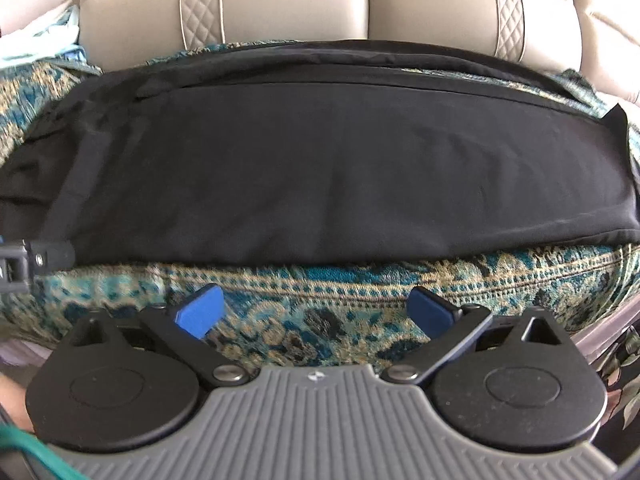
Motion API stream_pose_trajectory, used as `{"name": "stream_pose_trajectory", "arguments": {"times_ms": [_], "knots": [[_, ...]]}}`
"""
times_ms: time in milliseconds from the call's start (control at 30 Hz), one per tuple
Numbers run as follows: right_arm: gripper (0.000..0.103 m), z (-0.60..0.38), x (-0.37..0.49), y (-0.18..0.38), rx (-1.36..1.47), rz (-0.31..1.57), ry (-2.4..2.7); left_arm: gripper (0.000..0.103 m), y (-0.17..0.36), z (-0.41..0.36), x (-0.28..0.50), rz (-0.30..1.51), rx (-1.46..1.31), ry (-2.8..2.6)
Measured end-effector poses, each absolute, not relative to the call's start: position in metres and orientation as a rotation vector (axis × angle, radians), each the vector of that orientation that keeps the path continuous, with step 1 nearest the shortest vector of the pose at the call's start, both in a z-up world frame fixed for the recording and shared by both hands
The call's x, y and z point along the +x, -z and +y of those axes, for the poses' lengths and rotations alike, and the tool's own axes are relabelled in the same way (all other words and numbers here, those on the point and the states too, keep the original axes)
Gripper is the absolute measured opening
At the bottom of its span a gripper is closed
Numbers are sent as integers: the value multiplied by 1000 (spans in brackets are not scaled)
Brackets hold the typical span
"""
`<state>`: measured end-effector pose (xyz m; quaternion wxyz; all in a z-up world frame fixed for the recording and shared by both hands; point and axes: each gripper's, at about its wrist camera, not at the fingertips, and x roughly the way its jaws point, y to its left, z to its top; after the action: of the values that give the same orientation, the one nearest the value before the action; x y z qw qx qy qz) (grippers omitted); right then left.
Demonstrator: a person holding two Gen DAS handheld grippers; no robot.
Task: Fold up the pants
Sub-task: 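Lower the left gripper onto the trousers' waistband end and close on it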
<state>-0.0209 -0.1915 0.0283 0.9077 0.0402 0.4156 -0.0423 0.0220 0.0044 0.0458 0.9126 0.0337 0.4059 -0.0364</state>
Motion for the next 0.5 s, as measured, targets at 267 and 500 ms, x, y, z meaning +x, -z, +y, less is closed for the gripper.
{"name": "stream_pose_trajectory", "arguments": {"times_ms": [267,500], "knots": [[103,-208,19,-72,127,752,-10,103,-116,32,92,739,77,0],[103,-224,97,-96,135,655,-6,103,-146,77,200,715,-52,-194]]}}
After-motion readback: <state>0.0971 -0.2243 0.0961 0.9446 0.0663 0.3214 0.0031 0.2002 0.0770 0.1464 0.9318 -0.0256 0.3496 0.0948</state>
